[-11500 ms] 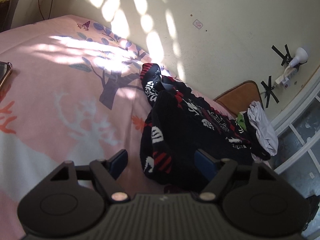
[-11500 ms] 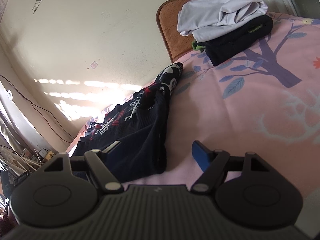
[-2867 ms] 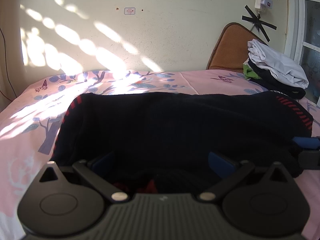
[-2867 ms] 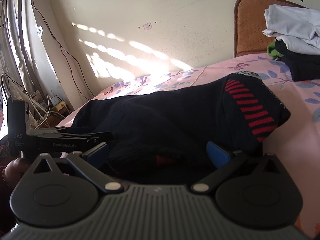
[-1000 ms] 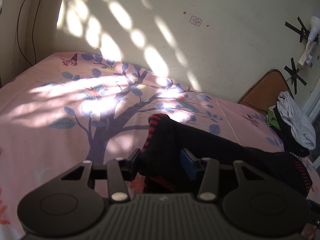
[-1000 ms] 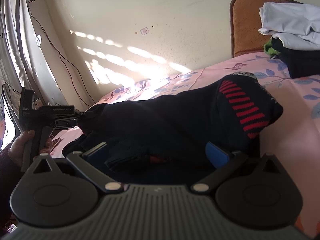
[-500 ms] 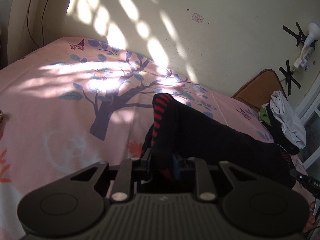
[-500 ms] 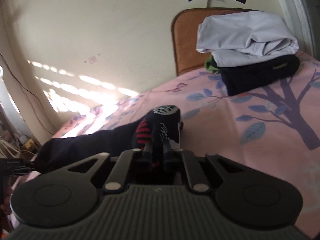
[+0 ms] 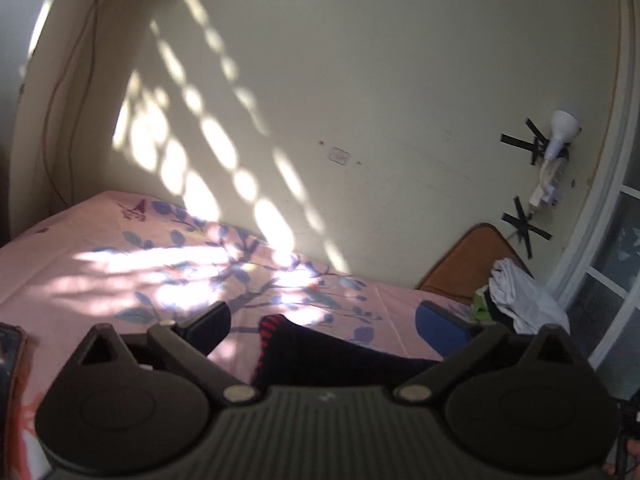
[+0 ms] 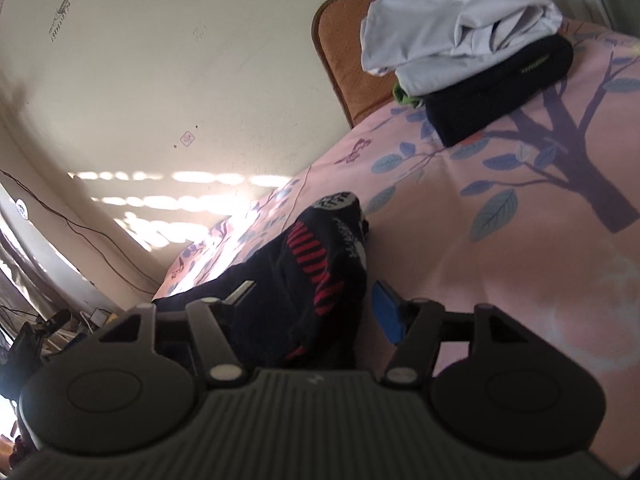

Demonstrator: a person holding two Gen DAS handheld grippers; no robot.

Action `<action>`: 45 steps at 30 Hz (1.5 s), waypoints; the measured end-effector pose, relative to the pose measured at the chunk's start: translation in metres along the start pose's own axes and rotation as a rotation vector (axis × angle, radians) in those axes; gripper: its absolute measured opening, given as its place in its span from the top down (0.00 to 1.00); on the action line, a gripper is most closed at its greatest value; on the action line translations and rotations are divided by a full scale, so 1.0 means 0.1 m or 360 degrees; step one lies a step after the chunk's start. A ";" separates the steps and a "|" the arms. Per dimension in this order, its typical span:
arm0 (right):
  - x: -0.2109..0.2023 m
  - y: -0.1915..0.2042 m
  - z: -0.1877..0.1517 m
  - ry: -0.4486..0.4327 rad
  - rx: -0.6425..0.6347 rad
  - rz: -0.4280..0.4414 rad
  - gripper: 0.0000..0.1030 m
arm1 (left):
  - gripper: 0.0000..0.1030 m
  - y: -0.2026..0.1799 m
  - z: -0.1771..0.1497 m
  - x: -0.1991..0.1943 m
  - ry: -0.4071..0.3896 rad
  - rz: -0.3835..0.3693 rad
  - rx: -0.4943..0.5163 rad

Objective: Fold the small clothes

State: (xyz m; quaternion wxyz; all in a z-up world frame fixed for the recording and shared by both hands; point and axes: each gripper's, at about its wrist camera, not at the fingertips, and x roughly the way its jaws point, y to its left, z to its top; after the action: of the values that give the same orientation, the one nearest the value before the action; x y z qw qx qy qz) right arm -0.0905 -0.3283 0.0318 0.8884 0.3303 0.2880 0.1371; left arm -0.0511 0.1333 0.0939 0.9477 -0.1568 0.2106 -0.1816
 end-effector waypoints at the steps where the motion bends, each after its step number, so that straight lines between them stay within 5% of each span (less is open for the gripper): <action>1: 0.07 0.00 -0.01 0.0032 0.0030 -0.0009 0.35 | 0.00 -0.09 -0.04 0.11 0.0049 -0.0065 0.0020; 6: 0.33 0.09 -0.13 0.0067 0.0070 -0.0008 0.36 | 0.03 -0.38 -0.41 0.71 0.0302 -0.0193 0.0055; 7: 0.35 0.13 -0.14 0.0064 0.0053 -0.0037 0.48 | 0.09 -0.37 -0.49 0.83 0.0383 -0.0207 0.0022; 8: 0.39 0.14 -0.14 0.0086 0.0069 -0.0066 0.79 | 0.13 -0.35 -0.58 0.94 0.0474 -0.0228 -0.0007; 9: 0.44 0.13 -0.14 0.0124 0.0112 -0.0058 0.79 | 0.20 -0.33 -0.66 1.05 0.0552 -0.0225 -0.0022; 13: 0.33 0.49 -0.03 0.0071 0.0015 0.0100 0.80 | 0.19 -0.38 -0.75 0.99 0.0514 -0.0207 0.0122; 16: 0.34 1.05 0.11 0.0064 -0.0213 0.0251 0.80 | 0.16 -0.20 -0.62 0.86 0.0502 -0.0295 -0.0023; 18: 0.44 1.43 0.15 0.0103 -0.0373 0.0323 0.80 | 0.06 0.01 -0.46 0.66 0.0384 -0.0314 -0.0165; 21: 0.74 1.95 0.07 0.0200 -0.0610 0.0396 0.80 | 0.00 0.47 -0.25 0.19 0.0113 -0.0213 -0.0368; 25: 1.33 2.48 -0.24 0.0380 -0.0850 0.0460 0.79 | 0.00 0.87 -0.03 -0.24 -0.0045 -0.0016 -0.0426; 31: 2.26 2.69 -0.94 0.0776 -0.1032 0.0395 0.67 | 0.00 0.99 0.08 -0.15 0.0024 0.0094 -0.0419; 33: 2.08 2.74 -0.93 0.0754 -0.1090 0.0469 0.55 | 0.00 0.96 0.06 0.00 0.0067 0.0117 -0.0376; 36: 1.69 2.62 -0.73 0.0666 -0.1050 0.0648 0.53 | 0.00 0.94 -0.01 0.31 0.0216 0.0111 -0.0369; 41: 1.12 1.96 -0.37 0.0384 -0.0838 0.0465 0.21 | 0.00 0.87 -0.22 0.64 0.0396 0.0018 -0.0320; 45: 1.23 1.39 -0.24 0.0415 -0.0446 0.0331 0.18 | 0.00 0.86 -0.38 0.72 0.0461 0.0035 -0.0328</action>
State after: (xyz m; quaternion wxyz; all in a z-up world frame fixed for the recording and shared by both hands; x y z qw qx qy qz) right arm -0.0140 -0.1592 0.0582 0.8620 0.2109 0.3430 0.3081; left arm 0.0165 0.1717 0.0044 0.8882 -0.2230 0.3643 -0.1693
